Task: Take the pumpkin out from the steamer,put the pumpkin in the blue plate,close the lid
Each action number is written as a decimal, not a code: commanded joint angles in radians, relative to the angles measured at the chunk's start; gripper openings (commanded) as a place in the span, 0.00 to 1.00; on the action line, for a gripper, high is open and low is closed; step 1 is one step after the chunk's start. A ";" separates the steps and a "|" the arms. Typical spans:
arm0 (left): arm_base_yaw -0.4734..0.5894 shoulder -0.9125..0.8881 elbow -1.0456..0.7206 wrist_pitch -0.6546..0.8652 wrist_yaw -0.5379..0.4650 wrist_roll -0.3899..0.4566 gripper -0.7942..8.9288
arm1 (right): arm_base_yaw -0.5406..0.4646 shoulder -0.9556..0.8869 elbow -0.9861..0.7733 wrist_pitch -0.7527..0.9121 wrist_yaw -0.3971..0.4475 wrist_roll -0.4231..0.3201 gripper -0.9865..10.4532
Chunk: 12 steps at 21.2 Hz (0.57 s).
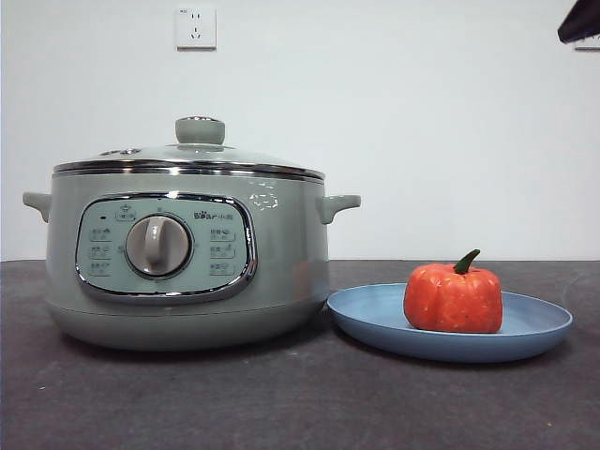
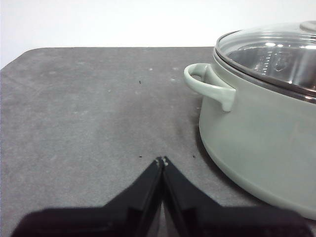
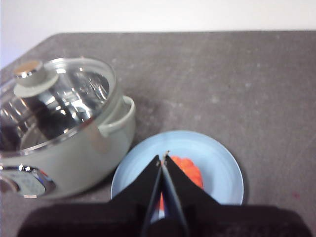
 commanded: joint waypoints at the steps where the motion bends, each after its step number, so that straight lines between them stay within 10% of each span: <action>1: 0.003 -0.001 -0.015 0.001 -0.001 -0.010 0.08 | 0.001 -0.002 -0.003 -0.015 0.002 0.009 0.08; 12: 0.003 -0.001 -0.015 0.001 -0.001 -0.010 0.08 | 0.001 -0.002 -0.003 -0.084 0.002 0.009 0.08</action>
